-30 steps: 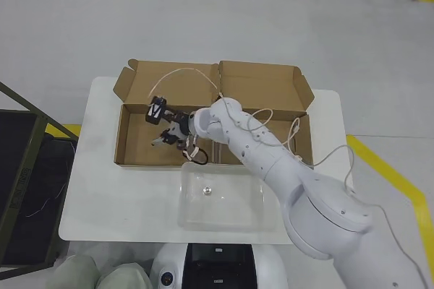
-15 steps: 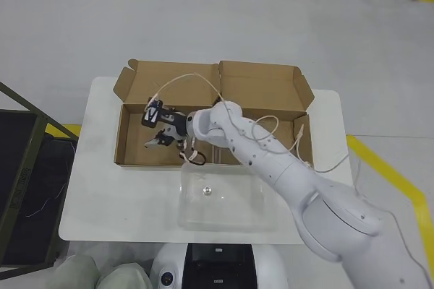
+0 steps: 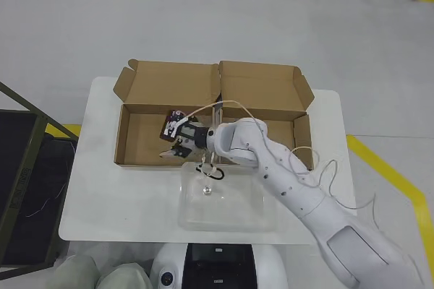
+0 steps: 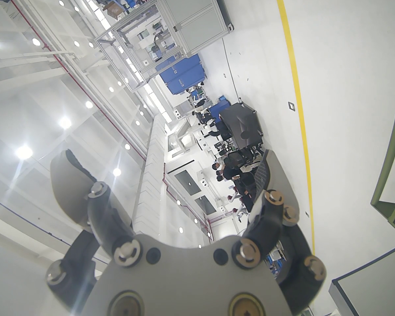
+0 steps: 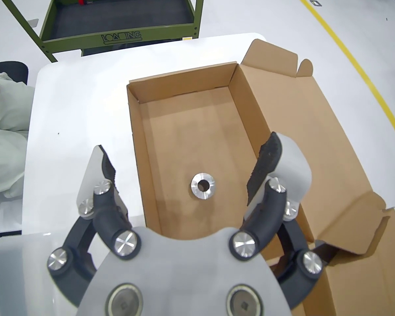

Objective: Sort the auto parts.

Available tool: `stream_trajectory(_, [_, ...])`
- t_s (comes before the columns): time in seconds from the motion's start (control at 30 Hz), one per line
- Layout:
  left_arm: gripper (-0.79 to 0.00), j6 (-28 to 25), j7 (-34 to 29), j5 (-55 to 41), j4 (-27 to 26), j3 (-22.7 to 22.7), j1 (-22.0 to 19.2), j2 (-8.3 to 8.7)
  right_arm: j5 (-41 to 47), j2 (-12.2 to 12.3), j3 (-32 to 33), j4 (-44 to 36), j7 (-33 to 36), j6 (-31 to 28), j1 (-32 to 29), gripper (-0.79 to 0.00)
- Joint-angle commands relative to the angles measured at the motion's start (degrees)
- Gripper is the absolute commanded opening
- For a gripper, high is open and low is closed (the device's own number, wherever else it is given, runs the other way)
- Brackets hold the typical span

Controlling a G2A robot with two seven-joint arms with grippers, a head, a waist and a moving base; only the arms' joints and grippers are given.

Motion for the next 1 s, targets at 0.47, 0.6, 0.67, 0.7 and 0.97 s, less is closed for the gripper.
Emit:
stream_trajectory(0.47, [0.000, 0.00, 0.00, 0.00, 0.00, 0.00, 0.00, 0.00, -6.87, 6.83, 10.55, -20.54, 11.92, -12.15, -18.58, 0.000])
stream_trajectory(0.6, [0.000, 0.00, 0.00, 0.00, 0.00, 0.00, 0.00, 0.00, -6.68, 7.84, 11.66, -22.98, 13.30, -15.01, -21.15, 0.000])
stream_trajectory(0.67, [0.000, 0.00, 0.00, 0.00, 0.00, 0.00, 0.00, 0.00, -7.01, 8.28, 12.27, -24.07, 13.39, -15.64, -22.24, 0.000])
stream_trajectory(0.7, [0.000, 0.00, 0.00, 0.00, 0.00, 0.00, 0.00, 0.00, -7.26, 8.48, 12.49, -24.55, 13.32, -15.81, -22.73, 0.000])
stream_trajectory(0.97, [0.000, 0.00, 0.00, 0.00, 0.00, 0.00, 0.00, 0.00, -9.86, 9.54, 12.17, -25.13, 12.72, -16.22, -25.31, 0.000])
